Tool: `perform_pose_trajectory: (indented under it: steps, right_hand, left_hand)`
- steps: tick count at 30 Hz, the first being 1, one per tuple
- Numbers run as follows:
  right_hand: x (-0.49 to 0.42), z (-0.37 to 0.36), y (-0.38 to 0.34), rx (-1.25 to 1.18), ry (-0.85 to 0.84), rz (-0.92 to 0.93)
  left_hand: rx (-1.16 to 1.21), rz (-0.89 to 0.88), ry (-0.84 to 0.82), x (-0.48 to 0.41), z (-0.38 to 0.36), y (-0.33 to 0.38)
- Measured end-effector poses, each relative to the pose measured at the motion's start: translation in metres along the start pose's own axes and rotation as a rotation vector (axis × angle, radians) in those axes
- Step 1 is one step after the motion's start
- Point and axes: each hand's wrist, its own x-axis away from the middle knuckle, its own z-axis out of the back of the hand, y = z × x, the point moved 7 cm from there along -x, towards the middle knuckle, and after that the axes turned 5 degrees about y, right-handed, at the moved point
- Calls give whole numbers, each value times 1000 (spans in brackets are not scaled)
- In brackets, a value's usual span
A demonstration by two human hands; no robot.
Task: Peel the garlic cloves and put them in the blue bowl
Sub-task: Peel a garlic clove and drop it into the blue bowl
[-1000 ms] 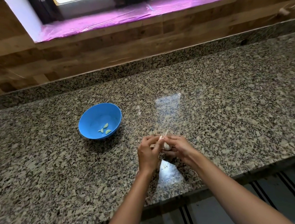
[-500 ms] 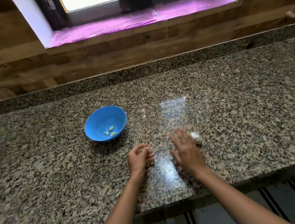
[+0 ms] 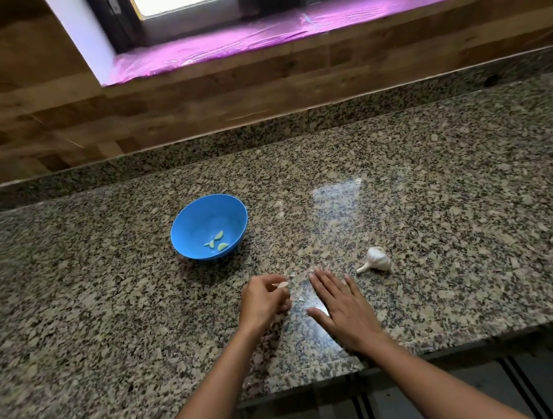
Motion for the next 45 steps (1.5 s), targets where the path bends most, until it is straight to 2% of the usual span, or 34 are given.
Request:
perform_pose_trajectory:
  steps: [2, 7, 9, 12, 15, 17, 21, 24, 29, 35, 40, 42, 43, 45]
  right_hand:
    - [0, 1, 0, -16, 2, 0]
    - [0, 1, 0, -33, 9, 4]
    - [0, 0, 1, -37, 13, 4]
    - [-1, -1, 2, -39, 25, 7]
    - [0, 0, 2, -34, 20, 2]
    - [0, 1, 0, -34, 23, 4]
    - [0, 2, 1, -20, 26, 0]
    - [0, 1, 1, -18, 24, 1]
    - [0, 0, 1, -24, 30, 10]
    - [0, 1, 3, -39, 24, 4]
    - [1, 0, 2, -42, 19, 6]
    - [0, 1, 1, -87, 17, 3]
    - [-2, 2, 3, -166, 17, -19]
    - [-8, 12, 8, -485, 55, -121]
  left_hand:
    - [-39, -1, -33, -3, -3, 4]
    - [352, 145, -115, 0, -13, 9]
    - [349, 152, -84, -1, -12, 6]
    - [154, 78, -64, -4, -10, 5]
    - [-320, -114, -71, -7, -11, 14]
    - [-526, -187, -114, -7, -16, 22]
    - [-795, -262, -197, -14, -30, 40]
    - [-996, -396, -224, -17, -42, 53]
    - [-1166, -622, -266, -1, -59, 53]
    - [-1136, -652, -137, -2, -44, 49]
    - [-1210, -770, -204, 21, -57, 40]
    - [-1135, -661, -211, 9, -49, 43]
    - [-1013, -542, -206, -1, -40, 43]
    - [-624, -288, -225, -14, -22, 37]
